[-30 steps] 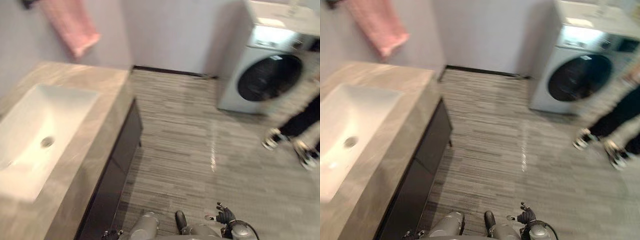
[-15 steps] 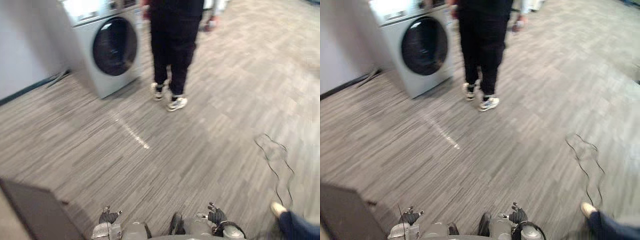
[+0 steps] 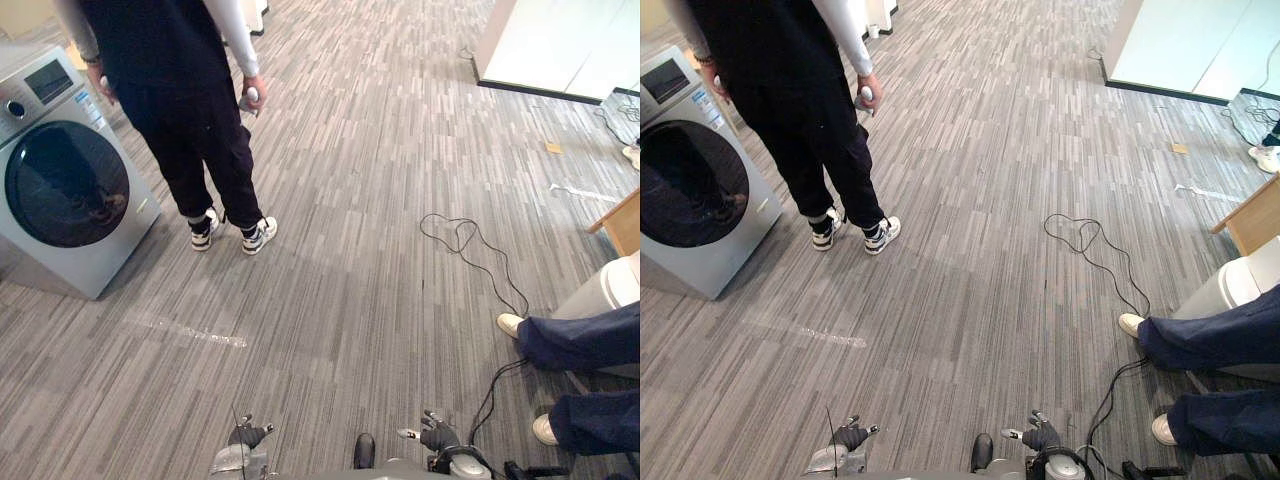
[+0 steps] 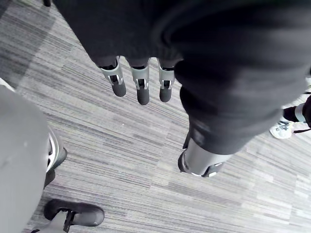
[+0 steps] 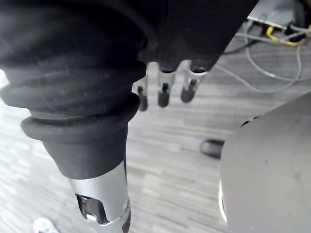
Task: Organize washtable
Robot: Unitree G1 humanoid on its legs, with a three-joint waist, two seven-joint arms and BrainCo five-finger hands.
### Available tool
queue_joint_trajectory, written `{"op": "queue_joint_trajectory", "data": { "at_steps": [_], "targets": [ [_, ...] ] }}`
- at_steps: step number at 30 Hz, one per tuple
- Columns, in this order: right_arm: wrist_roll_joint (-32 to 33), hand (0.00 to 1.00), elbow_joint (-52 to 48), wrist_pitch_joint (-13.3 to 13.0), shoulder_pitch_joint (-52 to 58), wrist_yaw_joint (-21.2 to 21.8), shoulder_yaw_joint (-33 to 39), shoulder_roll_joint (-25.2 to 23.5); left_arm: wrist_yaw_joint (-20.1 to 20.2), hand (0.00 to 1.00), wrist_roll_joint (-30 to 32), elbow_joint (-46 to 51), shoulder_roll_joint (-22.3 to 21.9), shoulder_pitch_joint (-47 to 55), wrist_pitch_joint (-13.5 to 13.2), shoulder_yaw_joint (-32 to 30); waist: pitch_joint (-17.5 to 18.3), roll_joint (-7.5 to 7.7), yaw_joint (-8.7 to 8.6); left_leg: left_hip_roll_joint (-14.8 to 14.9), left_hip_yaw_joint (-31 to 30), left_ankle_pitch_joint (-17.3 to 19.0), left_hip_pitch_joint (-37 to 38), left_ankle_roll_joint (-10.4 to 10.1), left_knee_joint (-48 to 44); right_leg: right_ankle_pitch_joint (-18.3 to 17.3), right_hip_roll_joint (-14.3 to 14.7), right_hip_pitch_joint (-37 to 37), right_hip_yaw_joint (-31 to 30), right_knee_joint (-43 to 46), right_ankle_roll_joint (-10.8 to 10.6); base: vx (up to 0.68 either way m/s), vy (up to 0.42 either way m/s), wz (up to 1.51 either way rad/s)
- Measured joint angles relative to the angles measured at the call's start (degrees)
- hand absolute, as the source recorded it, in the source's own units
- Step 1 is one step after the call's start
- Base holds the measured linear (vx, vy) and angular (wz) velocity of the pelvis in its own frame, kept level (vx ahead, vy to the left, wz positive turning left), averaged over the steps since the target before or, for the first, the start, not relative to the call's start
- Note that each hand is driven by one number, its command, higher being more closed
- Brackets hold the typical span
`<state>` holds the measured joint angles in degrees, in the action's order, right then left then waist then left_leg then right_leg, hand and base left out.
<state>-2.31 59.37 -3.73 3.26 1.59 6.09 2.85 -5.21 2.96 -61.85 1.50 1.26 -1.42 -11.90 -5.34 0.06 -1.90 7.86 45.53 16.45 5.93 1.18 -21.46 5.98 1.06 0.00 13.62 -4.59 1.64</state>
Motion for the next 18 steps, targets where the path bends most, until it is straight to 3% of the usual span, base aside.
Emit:
{"op": "queue_joint_trajectory", "data": {
  "at_steps": [2,3,4,5,6,7,8,9,10,12,16,18],
  "targets": [
    [0.03,0.0,0.02,0.08,-0.05,0.07,-1.16,0.39,0.0,0.0,-0.03,0.01,0.29,0.52,0.0,-0.22,-0.11,-0.09,0.55,1.2,-4.15,0.01,-2.04,0.07,-6.35,0.02,-0.09,-0.07,-2.1,0.58,-0.04,-0.05,0.119,-0.46],
    [0.03,0.0,0.15,0.07,-0.15,0.35,-2.22,1.01,-0.04,0.0,-0.06,0.05,0.02,1.07,-0.03,-1.04,-0.41,-0.37,1.53,0.81,-13.6,1.25,-5.57,0.03,-10.73,-0.11,-0.18,-0.18,-4.03,1.21,0.14,-0.07,0.151,-0.79],
    [0.02,0.0,1.04,0.11,-0.56,1.03,-2.94,1.33,-0.16,0.0,-0.7,0.47,-0.43,1.5,-0.25,-1.77,-0.91,-0.56,2.56,-1.11,-24.72,2.63,-6.63,-0.22,-9.3,-0.04,0.0,-0.17,-5.86,1.5,0.02,-0.06,0.131,-0.81],
    [0.02,0.0,1.23,0.12,-0.56,1.14,-2.94,1.47,-0.26,0.0,-0.86,0.41,-0.37,1.44,-0.26,-1.73,-0.66,-1.13,2.74,-1.05,-27.67,2.5,-6.43,-0.6,-6.83,0.31,0.18,-0.08,-6.25,1.47,-0.46,-0.07,0.1,-0.66],
    [0.0,0.0,1.26,0.11,-0.5,1.18,-2.96,1.86,-0.27,0.0,-1.07,0.24,-0.31,1.68,-0.26,-1.19,-0.52,-1.65,2.54,-1.1,-29.86,2.77,-4.36,-2.21,-0.62,0.78,0.66,0.24,-6.56,1.08,-1.19,-0.04,0.119,-0.33],
    [-0.04,0.0,1.05,0.13,-0.53,1.16,-2.88,1.9,-0.12,0.0,-1.11,0.07,-0.36,1.74,-0.26,-1.08,-0.5,-2.19,2.47,-2.05,-29.21,2.64,-2.63,-1.4,2.84,1.34,0.12,0.82,-6.83,-0.09,-1.98,-0.04,0.139,-0.18],
    [-0.02,0.0,1.01,0.18,-0.43,1.24,-2.84,1.74,-0.12,0.0,-1.12,0.04,-0.25,1.8,-0.27,-0.96,-0.31,-1.89,2.51,-2.48,-28.72,2.32,-2.58,-1.27,3.68,1.62,-0.29,0.62,-6.86,-0.49,-2.32,-0.02,0.203,-0.17],
    [-0.02,0.0,1.17,0.38,-0.36,1.22,-3.05,1.52,-0.17,0.0,-1.38,0.1,-0.07,1.62,-0.29,-1.09,0.35,-0.32,2.72,-3.27,-27.89,2.03,-2.25,-0.82,4.74,2.26,-0.82,0.42,-7.44,-0.97,-2.68,-0.03,0.155,-0.12],
    [-0.03,0.0,1.19,0.4,-0.32,1.19,-3.21,1.3,-0.15,0.0,-1.28,0.02,0.12,1.67,-0.28,-0.97,0.1,-0.74,2.72,-3.53,-27.99,1.93,-2.18,-0.71,5.03,2.26,-1.01,0.4,-7.38,-0.98,-2.71,-0.01,0.162,-0.1],
    [0.0,0.0,1.16,0.41,-0.27,1.08,-3.25,1.09,-0.14,0.0,-1.25,-0.15,0.3,1.73,-0.26,-0.18,0.47,-0.12,2.61,-4.39,-28.0,1.39,-1.32,-0.32,6.63,2.27,-1.54,0.46,-7.43,-1.08,-2.89,0.01,0.1,0.01],
    [-0.01,0.0,1.95,0.39,-0.14,1.09,-3.79,1.31,-0.23,0.0,-1.12,-0.8,0.46,1.59,-0.14,0.52,1.23,-0.65,2.48,-5.17,-28.11,0.85,0.26,-1.11,8.59,2.21,-1.91,0.81,-7.22,-1.24,-3.21,0.08,0.072,-0.01],
    [0.01,0.0,1.98,0.18,-0.17,1.06,-3.83,1.38,-0.18,0.0,-1.11,-1.41,0.14,1.73,-0.08,0.41,1.59,-0.4,2.09,-5.71,-28.18,-0.1,0.79,-2.79,7.14,2.23,-2.81,1.71,-6.74,-1.05,-3.19,0.1,0.063,-0.01]
  ]
}}
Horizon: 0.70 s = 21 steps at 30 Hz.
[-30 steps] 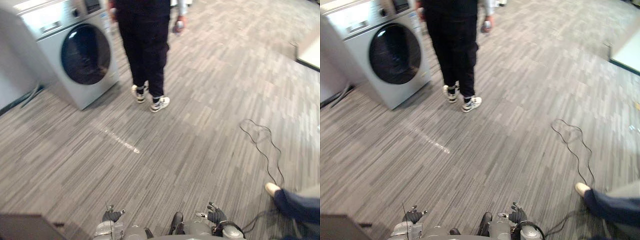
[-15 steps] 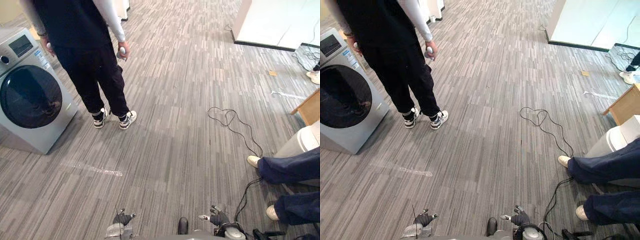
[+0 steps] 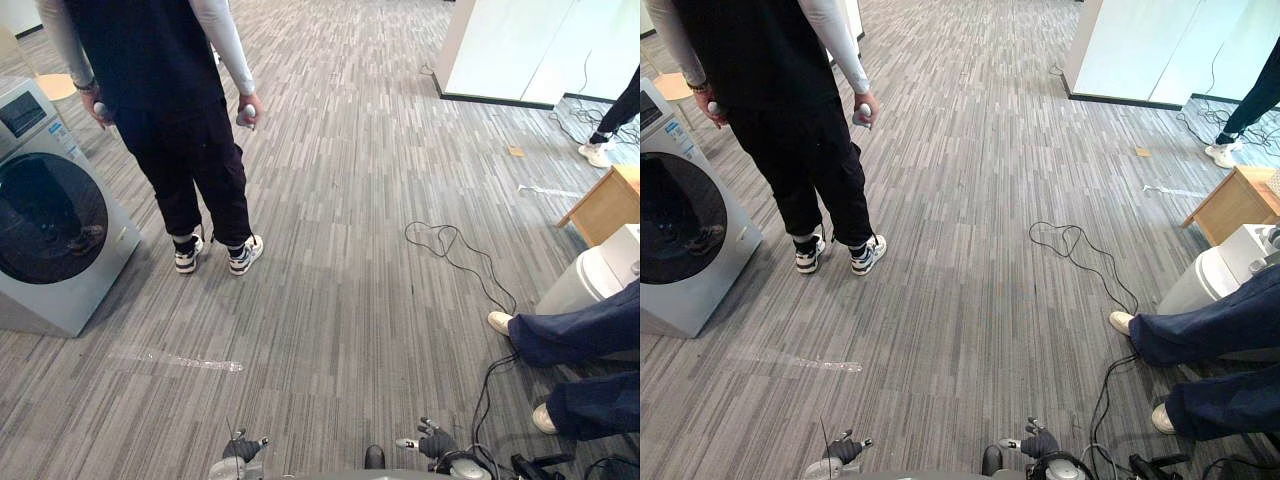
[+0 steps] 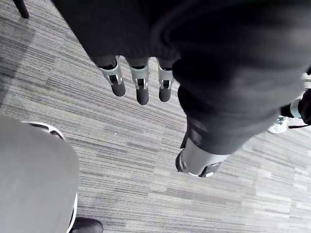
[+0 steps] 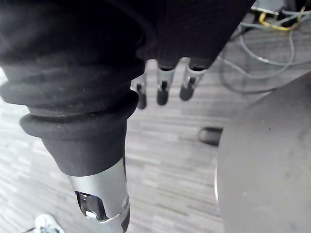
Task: Organize washtable
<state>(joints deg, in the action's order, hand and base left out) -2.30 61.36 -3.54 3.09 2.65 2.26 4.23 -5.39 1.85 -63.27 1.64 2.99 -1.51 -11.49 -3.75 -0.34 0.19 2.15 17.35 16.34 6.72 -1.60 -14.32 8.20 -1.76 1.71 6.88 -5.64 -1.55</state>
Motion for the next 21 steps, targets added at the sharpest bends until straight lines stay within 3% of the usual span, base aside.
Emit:
{"op": "queue_joint_trajectory", "data": {
  "at_steps": [2,4,6,7,8,9,10,12,13,15,17,19,21],
  "targets": [
    [-0.02,0.0,-0.12,-0.05,-0.04,0.01,-0.1,0.03,0.04,0.0,0.11,-0.38,-0.1,-0.16,-0.02,-0.51,-0.06,0.1,-0.4,-0.49,-0.43,-1.17,-1.37,-1.96,-2.98,-0.24,-1.16,0.96,0.95,0.02,-0.1,0.03,0.032,0.11],
    [-0.05,0.0,-0.24,-0.02,0.05,0.03,-1.42,0.27,-0.01,0.0,0.01,-0.26,-0.1,0.45,-0.12,-0.72,0.02,-0.55,-0.69,-0.1,-1.34,-1.14,-2.6,-2.01,-6.69,-2.06,-0.82,1.29,2.47,0.76,0.96,0.04,-0.029,0.14],
    [-0.05,0.0,-1.46,-0.2,-0.03,0.15,-2.92,0.2,-0.04,0.0,-0.16,0.94,0.83,0.33,-0.16,-3.57,-1.48,0.42,-0.61,3.03,-1.61,-0.86,-7.04,-2.48,-18.49,-6.32,0.46,1.04,2.49,4.34,3.13,0.02,-0.093,0.19],
    [-0.05,0.0,-1.95,-0.31,0.01,0.16,-4.05,0.73,-0.04,0.0,-0.2,1.02,1.47,0.47,-0.21,-5.22,-2.2,-0.36,-0.26,6.47,-1.68,-1.37,-11.1,-1.62,-28.23,-7.51,2.07,1.0,2.53,6.34,2.27,-0.01,-0.092,0.14],
    [-0.07,0.0,-1.92,-0.31,0.01,0.17,-4.58,0.98,-0.08,0.0,-0.19,1.0,1.74,0.48,-0.15,-5.63,-2.38,-0.43,0.15,7.83,-1.74,-2.27,-12.44,-0.11,-32.13,-8.07,2.76,1.23,2.51,6.73,1.48,0.0,-0.029,-0.08],
    [-0.15,0.0,-1.67,-0.21,0.1,0.04,-4.97,1.01,-0.4,0.0,-0.19,0.91,2.58,0.98,0.06,-5.83,-2.82,-0.09,1.21,9.08,-2.15,-6.23,-15.0,0.61,-38.57,-8.94,3.11,2.96,1.67,6.95,1.97,0.11,0.014,-0.26],
    [-0.15,0.0,-1.38,-0.19,0.16,-0.01,-4.86,0.65,-0.68,0.0,-0.18,0.76,3.84,1.7,0.08,-6.31,-3.67,2.18,1.97,8.71,-3.25,-7.85,-16.7,0.22,-41.79,-9.7,1.65,4.07,0.87,7.01,2.13,0.13,0.011,-0.27],
    [-0.57,0.0,-1.35,0.08,-0.53,0.02,-4.88,0.75,-0.91,0.0,-0.14,0.83,3.8,2.26,0.04,-6.69,-4.01,2.41,2.26,8.54,-3.23,-1.09,-20.45,0.4,-37.52,-10.19,0.43,4.16,0.38,6.65,2.35,0.13,-0.008,-0.05],
    [-0.58,0.0,-1.04,0.16,-0.8,0.02,-4.85,1.04,-0.9,0.0,-0.13,0.83,3.64,2.25,0.06,-6.67,-3.94,2.77,2.29,8.12,-3.39,-0.87,-21.56,0.33,-34.15,-10.29,-0.01,4.13,0.27,6.41,2.21,0.11,0.061,-0.01],
    [-0.66,0.0,-0.85,0.02,-1.59,0.02,-4.46,1.53,-0.74,0.0,0.09,0.67,2.64,2.8,0.11,-6.56,-5.83,1.52,2.38,6.28,-4.89,-2.42,-24.46,-1.56,-15.74,-11.84,-2.42,3.52,-0.22,6.51,-0.2,0.14,0.203,-0.15],
    [-0.87,0.0,-1.0,-0.1,-1.49,0.01,-4.45,1.85,-0.74,0.0,0.71,0.5,2.13,3.97,0.36,-6.58,-5.88,0.21,2.77,7.28,-5.49,-4.57,-25.28,-3.32,-7.7,-12.95,-2.93,3.45,-1.48,6.41,-1.92,0.22,0.264,-0.41],
    [-1.42,0.0,-1.31,-0.11,-1.35,-0.08,-4.4,1.95,-0.69,0.0,1.15,0.22,1.96,4.96,0.4,-6.52,-5.22,-0.25,3.75,7.34,-3.63,-6.05,-26.4,-1.93,-10.64,-14.97,-3.56,3.77,-3.06,8.59,-3.59,0.31,0.208,-0.28],
    [-2.39,0.0,-1.06,-0.1,-1.21,0.0,-3.85,0.81,-0.62,0.0,1.17,0.5,2.72,4.82,0.31,-6.38,-4.56,2.11,3.74,5.58,-2.54,-3.52,-28.54,2.2,-17.71,-22.75,-6.99,-0.18,-3.91,20.77,-7.04,0.46,0.31,0.25]
  ]
}}
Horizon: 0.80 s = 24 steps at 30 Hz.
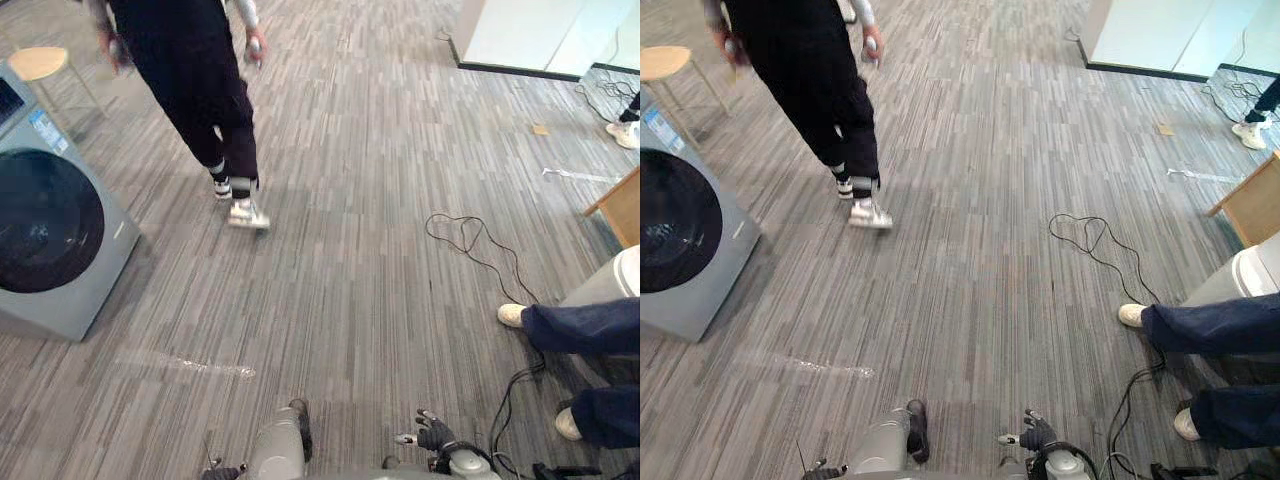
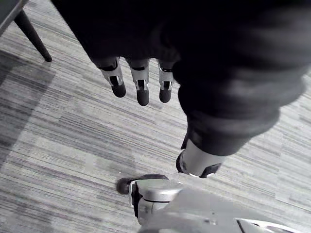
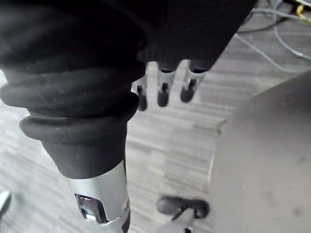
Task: Organize washtable
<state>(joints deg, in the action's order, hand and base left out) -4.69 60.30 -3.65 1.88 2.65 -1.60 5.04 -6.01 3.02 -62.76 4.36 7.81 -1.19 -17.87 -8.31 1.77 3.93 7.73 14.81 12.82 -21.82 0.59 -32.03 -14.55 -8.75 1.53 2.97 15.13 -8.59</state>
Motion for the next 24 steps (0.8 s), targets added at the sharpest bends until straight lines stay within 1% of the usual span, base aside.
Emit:
{"op": "queue_joint_trajectory", "data": {
  "at_steps": [1,2,3,4,5,6,7,8,9,11,12,13,14,15,16,17,18,19,20,21,22,23,24],
  "targets": [
    [-0.06,0.0,0.31,0.14,0.05,0.02,0.02,-0.36,0.06,0.0,0.0,-0.12,0.39,0.12,0.03,0.01,0.51,0.89,0.17,-0.78,0.46,1.03,-0.04,1.63,-1.28,-1.76,-1.13,-1.3,-0.41,3.96,-0.78,0.43,0.31,0.3],
    [-0.17,0.0,1.03,0.16,0.11,0.04,0.02,-1.0,0.12,0.0,-0.01,-0.38,1.02,0.61,0.06,-0.01,0.89,1.56,0.18,-2.36,0.95,2.48,0.43,2.94,-2.06,-3.48,-2.96,-2.97,-1.14,9.4,-2.39,0.41,0.217,0.25],
    [0.06,0.0,1.28,0.12,0.71,0.14,0.89,-2.29,0.13,0.0,-0.08,-0.65,1.76,1.59,0.1,-0.02,1.83,3.66,0.05,-4.94,1.71,5.0,3.82,3.8,-1.91,-3.14,-4.66,-5.83,-3.52,22.72,-4.28,0.43,0.19,0.24],
    [0.36,0.0,1.19,-0.02,1.18,0.21,1.66,-2.76,0.16,0.0,-0.08,-0.69,1.97,2.12,0.14,0.05,1.89,3.76,0.01,-5.71,1.71,5.71,5.49,4.0,-1.45,-1.38,-4.61,-7.03,-4.04,28.33,-5.49,0.38,0.121,0.17],
    [0.84,0.0,0.94,-0.12,1.6,0.24,2.39,-3.19,0.31,0.0,-0.06,-0.64,2.3,2.4,0.15,0.08,2.0,4.45,-0.01,-7.14,1.86,6.47,8.96,4.4,0.19,2.76,-4.6,-8.17,-4.42,34.63,-5.59,0.47,0.114,0.14],
    [1.94,0.0,-0.46,-0.19,2.6,0.45,3.09,-3.16,0.74,0.0,-0.06,-0.49,2.58,2.65,0.25,0.84,2.05,4.22,-0.21,-8.62,0.93,6.94,14.08,5.08,3.62,7.64,-4.67,-9.74,-4.43,42.04,-4.93,0.48,0.105,0.15],
    [2.05,0.0,-0.84,-0.24,2.77,0.65,3.68,-3.24,0.84,0.0,-0.07,-0.16,2.71,2.52,0.26,1.54,2.02,4.23,-0.32,-9.06,0.65,6.86,16.0,5.18,5.31,7.0,-4.48,-11.0,-3.72,44.84,-3.82,0.57,0.098,0.18],
    [2.45,0.0,-1.12,-0.42,2.91,1.02,4.51,-3.24,0.96,0.0,-0.07,0.33,2.74,2.13,0.25,1.84,2.01,4.22,-0.59,-9.59,0.21,6.44,18.73,5.81,8.08,4.85,-4.31,-13.0,-1.7,47.43,-0.4,0.47,0.038,0.19],
    [2.63,0.0,-1.35,-0.96,2.83,1.04,5.43,-3.25,0.95,0.0,-0.1,0.44,2.89,1.51,0.15,2.07,2.05,3.99,-1.64,-9.76,-0.59,6.0,21.89,5.9,11.24,1.4,-3.68,-15.2,1.98,47.32,2.97,0.54,0.029,0.23],
    [3.21,0.0,-2.43,-1.89,2.87,1.07,6.51,-3.2,0.92,0.0,-0.09,0.41,3.08,0.16,0.08,2.14,1.92,3.62,-3.33,-9.6,-1.78,5.73,26.31,5.6,15.1,-2.47,-2.15,-18.41,7.77,41.88,6.05,0.45,0.005,0.28],
    [4.17,0.0,-3.03,-2.49,2.91,1.06,6.8,-3.02,0.92,0.0,-0.04,0.43,2.89,-1.03,-0.02,2.52,1.74,3.28,-4.05,-9.26,-2.36,5.75,29.03,5.53,17.24,-3.48,-0.53,-20.91,10.09,35.89,6.8,0.52,-0.014,0.39],
    [4.84,0.0,-4.04,-2.57,2.69,1.19,7.87,-2.64,0.87,0.0,-0.01,0.45,2.68,-2.87,-0.17,2.73,1.09,2.21,-4.65,-8.49,-3.21,5.86,31.47,5.16,19.22,-3.17,1.28,-23.23,11.35,27.48,7.16,0.53,-0.019,0.41],
    [5.06,0.0,-4.69,-2.54,2.53,1.27,8.34,-2.56,0.85,0.0,0.0,0.46,2.51,-3.88,-0.4,2.98,0.69,1.6,-4.85,-7.99,-3.56,6.0,32.45,4.39,19.84,-2.36,2.03,-24.38,11.41,22.76,6.99,0.55,-0.033,0.53],
    [5.26,0.0,-5.71,-2.53,2.27,1.28,9.03,-2.1,0.73,0.0,0.15,0.6,2.28,-5.39,-0.84,4.56,-0.14,0.55,-4.99,-6.88,-3.94,6.45,34.31,2.33,20.56,2.45,3.0,-26.21,10.95,11.86,6.64,0.44,-0.041,0.44],
    [5.26,0.0,-6.03,-2.41,2.22,1.27,9.11,-1.88,0.73,0.0,0.33,0.82,2.12,-5.92,-1.1,5.0,-0.37,0.36,-5.02,-6.57,-3.92,6.71,35.48,1.34,21.01,5.36,3.28,-26.7,10.83,6.24,6.37,0.71,-0.097,0.42],
    [5.31,0.0,-6.17,-2.18,2.25,1.27,9.75,-2.0,0.68,0.0,0.49,1.63,1.8,-6.1,-1.61,4.87,-0.56,0.53,-4.86,-6.38,-3.86,7.39,38.12,-0.81,21.97,9.72,3.91,-26.97,10.31,-1.92,6.87,0.77,-0.146,0.26],
    [5.36,0.0,-6.16,-2.11,2.35,1.0,10.3,-2.53,0.67,0.0,0.5,1.59,1.49,-5.04,-1.78,4.01,-0.56,0.74,-4.86,-6.02,-4.06,8.61,41.66,-2.98,21.82,11.18,4.47,-26.88,9.45,-3.65,7.92,0.82,-0.175,0.2],
    [5.33,0.0,-6.15,-2.03,2.46,0.96,10.3,-2.63,0.69,0.0,0.62,1.59,1.37,-4.38,-1.82,3.47,-0.42,1.01,-5.02,-5.8,-4.24,9.17,43.12,-3.97,21.15,11.97,4.89,-26.71,9.05,-3.48,9.08,0.79,-0.203,0.17],
    [5.32,0.0,-6.46,-1.7,2.29,1.35,10.86,-2.47,0.8,0.0,1.71,1.44,0.73,-3.61,-1.78,1.75,-0.21,0.01,-5.33,-4.19,-5.27,9.44,44.03,-4.74,18.78,20.17,6.0,-27.49,6.88,0.01,12.03,0.84,-0.239,0.2],
    [5.51,0.0,-7.18,-1.66,2.25,1.49,12.47,-2.81,0.99,0.0,2.26,1.44,-0.49,-2.89,-1.74,-0.96,0.1,-0.6,-5.57,-1.67,-5.92,7.58,43.46,-7.89,14.91,21.9,7.59,-27.92,6.5,4.06,12.77,0.82,-0.246,0.21],
    [5.83,0.0,-7.38,-1.63,2.23,1.51,13.24,-2.86,1.01,0.0,2.32,1.43,-1.26,-2.45,-1.68,-2.42,0.16,-1.38,-5.73,-0.46,-6.05,5.86,42.8,-9.05,12.32,20.88,8.57,-27.53,6.82,5.74,11.87,0.8,-0.249,0.04],
    [5.78,0.0,-7.22,-0.98,2.23,1.32,13.6,-2.56,1.13,0.0,2.38,1.34,-2.49,-1.29,-1.47,-4.61,0.49,-3.12,-5.73,1.53,-6.53,-0.88,39.74,-5.59,4.99,18.31,10.28,-26.36,7.76,6.82,11.97,0.78,-0.232,-0.06],
    [5.92,0.0,-7.37,-0.39,2.3,1.23,13.44,-2.37,1.49,0.0,2.27,1.44,-3.41,-0.98,-1.17,-8.27,0.44,-2.95,-6.0,3.33,-6.41,-12.63,35.48,-1.37,-4.94,15.89,11.38,-22.53,7.98,5.39,12.11,0.79,-0.217,-0.16]
  ]
}}
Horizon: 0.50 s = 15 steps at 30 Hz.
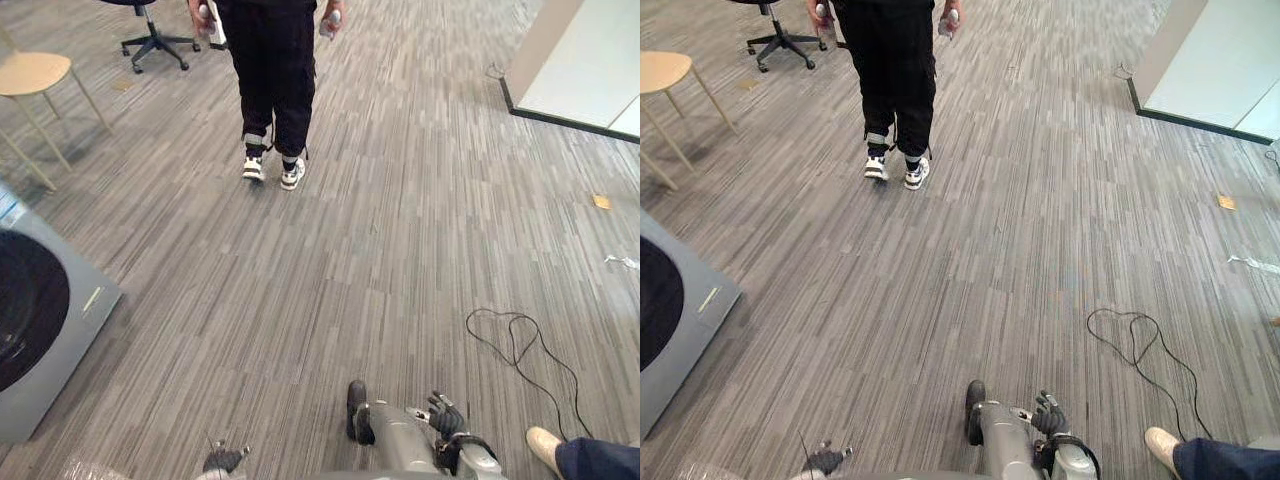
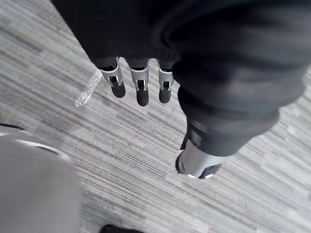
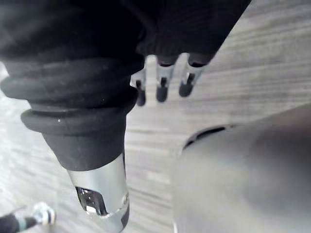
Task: Organize washtable
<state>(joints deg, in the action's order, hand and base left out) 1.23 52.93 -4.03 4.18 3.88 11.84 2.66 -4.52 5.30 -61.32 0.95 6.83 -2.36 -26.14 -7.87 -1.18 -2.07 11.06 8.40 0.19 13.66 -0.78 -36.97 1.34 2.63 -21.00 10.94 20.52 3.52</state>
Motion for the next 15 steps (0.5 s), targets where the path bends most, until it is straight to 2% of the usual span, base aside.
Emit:
{"op": "queue_joint_trajectory", "data": {
  "at_steps": [1,2,3,4,5,6,7,8,9,10,11,12,13,14,15],
  "targets": [
    [-0.06,0.0,0.07,0.42,0.11,-0.01,-0.36,0.13,0.13,0.0,-0.02,0.0,-0.24,0.21,0.17,-1.28,-0.11,-0.24,0.14,1.17,-0.02,-8.82,-2.34,0.34,-4.76,-0.7,0.65,2.49,-0.23,-1.58,0.22,0.77,-0.182,-0.18],
    [-0.23,0.0,0.42,0.86,0.1,0.0,-1.8,0.46,0.7,0.0,-0.04,0.12,-0.18,0.39,0.49,-1.52,-0.68,-1.01,1.01,5.7,1.8,-7.54,-6.99,1.6,-16.87,-1.19,2.23,7.8,-0.99,-4.42,0.75,0.72,-0.148,-0.31],
    [-0.39,0.0,1.28,1.23,0.13,-0.1,-3.5,0.55,0.65,0.0,-0.15,0.34,-0.1,0.43,0.75,-1.62,-1.0,-0.6,1.98,9.21,4.35,-1.47,-11.67,2.46,-26.29,-2.03,3.01,12.96,-1.79,-6.65,1.91,0.69,-0.141,-0.26],
    [-0.42,0.0,1.92,1.43,0.1,-0.1,-4.22,0.49,0.71,0.0,-0.23,0.66,-0.07,0.52,0.85,-1.6,-1.25,-0.23,2.35,9.67,4.62,1.35,-13.87,2.31,-29.19,-2.58,3.02,15.72,-2.08,-8.09,2.11,0.63,-0.121,-0.13],
    [-0.92,0.0,2.15,1.69,0.11,-0.13,-5.71,0.44,0.67,0.0,-0.23,1.4,0.6,0.8,0.85,-1.07,-1.5,0.96,3.0,9.32,4.15,4.84,-17.39,2.54,-31.31,-4.5,2.34,19.53,-2.96,-9.93,2.01,0.6,-0.082,0.1],
    [-1.44,0.0,2.67,2.09,-0.24,-0.15,-7.67,0.59,0.55,0.0,-0.3,2.52,1.33,0.89,0.78,0.17,-1.86,1.94,3.23,7.75,3.26,8.19,-22.84,1.7,-30.67,-7.57,1.25,23.38,-3.27,-11.78,0.43,0.66,-0.035,0.17],
    [-1.92,0.0,3.1,2.07,-0.58,-0.19,-8.74,1.01,0.47,0.0,-0.3,2.81,1.41,0.96,0.8,1.58,-2.16,2.0,3.14,6.77,2.59,10.6,-26.89,0.29,-27.72,-8.91,0.9,25.43,-3.3,-11.96,0.25,0.5,0.024,0.08],
    [-2.77,0.0,4.0,2.09,-1.21,-0.18,-9.71,1.42,0.49,0.0,-0.29,2.65,1.13,1.29,0.89,3.17,-2.38,1.56,3.6,5.39,3.11,13.4,-30.73,0.26,-21.89,-10.75,0.19,27.68,-4.0,-11.59,-0.46,0.48,0.106,-0.12],
    [-3.88,0.0,4.34,2.1,-1.6,-0.22,-9.83,1.72,0.55,0.0,-0.35,2.56,1.1,1.34,0.9,3.9,-2.48,1.6,4.28,3.62,3.4,13.98,-33.08,0.34,-15.47,-12.23,-0.81,28.84,-4.75,-11.12,-1.44,0.48,0.18,-0.4],
    [-4.14,0.0,4.34,2.04,-1.62,-0.24,-9.9,1.75,0.49,0.0,-0.46,2.46,1.21,1.59,0.88,4.55,-2.47,1.76,5.17,1.78,3.15,13.62,-34.83,-0.18,-6.88,-14.41,-2.04,29.42,-5.89,-10.24,-2.58,0.59,0.266,-0.56],
    [-4.16,0.0,4.37,1.97,-1.34,-0.25,-10.08,1.84,0.41,0.0,-0.64,2.33,1.27,1.96,0.91,5.53,-2.49,1.56,5.96,-0.06,1.54,11.6,-35.33,-2.67,7.12,-16.7,-3.44,30.88,-7.35,-9.95,-4.33,0.5,0.259,-0.57],
    [-4.17,0.0,4.5,1.95,-1.32,-0.26,-10.15,1.93,0.34,0.0,-0.71,2.3,1.34,2.19,0.89,5.99,-2.54,1.47,6.17,-0.49,0.85,7.91,-35.38,-3.56,12.34,-17.8,-3.94,31.65,-8.22,-9.9,-5.06,0.68,0.346,-0.62],
    [-4.15,0.0,4.88,1.83,-1.43,-1.04,-11.72,1.6,0.13,0.0,-0.91,2.22,1.99,3.27,0.78,7.4,-1.99,1.76,6.27,-2.86,1.71,2.67,-34.98,-1.11,12.35,-20.21,-5.79,32.7,-10.35,-9.77,-4.01,0.61,0.294,-0.33],
    [-4.22,0.0,4.87,1.66,-1.2,-1.25,-12.01,1.31,-0.1,0.0,-1.12,2.2,2.68,3.11,0.72,8.12,-1.62,2.91,5.72,-3.79,2.14,4.17,-35.61,-0.11,11.18,-20.36,-6.64,32.74,-11.14,-9.21,-3.23,0.64,0.292,-0.14],
    [-4.28,0.0,4.79,1.41,-1.11,-1.36,-11.91,1.11,-0.59,0.0,-1.18,2.22,3.18,1.73,0.65,8.31,-1.06,4.31,4.94,-5.17,2.19,7.02,-36.86,1.72,8.64,-19.68,-7.59,30.99,-12.77,-5.47,-3.4,0.51,0.236,0.17]
  ]
}}
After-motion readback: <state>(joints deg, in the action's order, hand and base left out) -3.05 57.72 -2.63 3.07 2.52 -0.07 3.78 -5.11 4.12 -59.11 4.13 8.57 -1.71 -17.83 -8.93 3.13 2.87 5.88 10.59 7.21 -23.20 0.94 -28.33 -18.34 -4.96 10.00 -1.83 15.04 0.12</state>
